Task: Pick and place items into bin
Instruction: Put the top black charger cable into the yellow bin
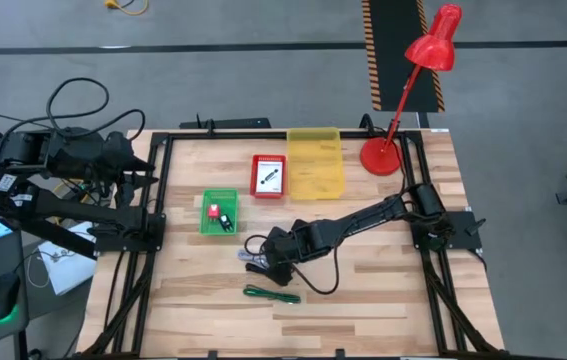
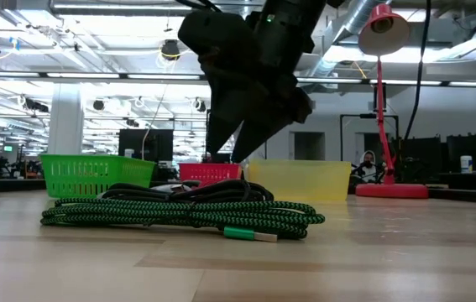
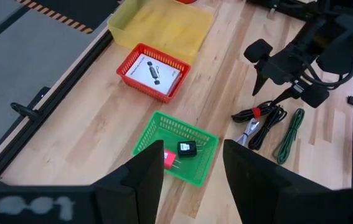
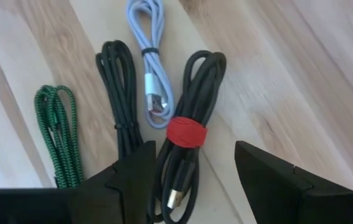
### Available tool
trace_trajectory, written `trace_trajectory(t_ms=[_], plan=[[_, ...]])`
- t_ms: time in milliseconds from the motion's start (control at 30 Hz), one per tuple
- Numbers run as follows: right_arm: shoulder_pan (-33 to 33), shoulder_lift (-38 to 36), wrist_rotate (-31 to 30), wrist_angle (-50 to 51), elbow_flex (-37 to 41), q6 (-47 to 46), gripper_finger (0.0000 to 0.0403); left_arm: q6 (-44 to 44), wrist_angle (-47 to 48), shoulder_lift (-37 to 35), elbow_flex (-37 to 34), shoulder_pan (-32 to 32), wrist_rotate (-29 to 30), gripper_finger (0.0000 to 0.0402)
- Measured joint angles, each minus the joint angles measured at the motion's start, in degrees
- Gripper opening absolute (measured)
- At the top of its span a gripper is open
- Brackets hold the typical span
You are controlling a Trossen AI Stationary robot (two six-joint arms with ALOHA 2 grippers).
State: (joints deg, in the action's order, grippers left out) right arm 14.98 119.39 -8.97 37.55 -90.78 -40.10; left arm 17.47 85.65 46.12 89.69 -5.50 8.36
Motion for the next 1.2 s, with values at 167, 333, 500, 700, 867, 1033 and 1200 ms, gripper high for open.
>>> trace_trajectory(t_ms=[167, 333, 500, 700, 867, 1033, 1200], plan=[[0.0, 0.0, 0.0, -0.7, 0.0, 0.0, 0.0214, 0.2, 0.0, 0.0, 0.0, 0.0, 0.0, 0.0154], [0.0, 2.3, 0.7, -0.9, 0.1, 0.0, 0.0212, -0.2, 0.0, 0.0, 0.0, 0.0, 0.0, 0.0154], [0.0, 5.5, 3.1, 0.3, 0.1, 0.0, 0.0212, 0.1, 0.0, 0.0, 0.0, 0.0, 0.0, 0.0154], [0.0, 8.5, 2.2, -0.2, -0.6, -0.7, 0.0193, -0.3, 0.3, 0.0, 0.0, 0.0, 0.0, 0.0154], [0.4, 8.7, -3.1, 0.7, -0.6, -4.1, 0.0119, -0.2, 0.3, 0.0, 0.0, 0.0, 0.0, 0.0154], [1.4, 7.6, -12.0, 1.6, -0.4, -8.5, 0.0066, -0.6, 0.4, 0.0, 0.0, 0.0, 0.0, 0.0154], [1.6, 6.2, -24.9, 3.7, -0.9, -13.4, 0.0066, 0.1, 0.5, 0.0, 0.0, 0.0, 0.0, 0.0154]])
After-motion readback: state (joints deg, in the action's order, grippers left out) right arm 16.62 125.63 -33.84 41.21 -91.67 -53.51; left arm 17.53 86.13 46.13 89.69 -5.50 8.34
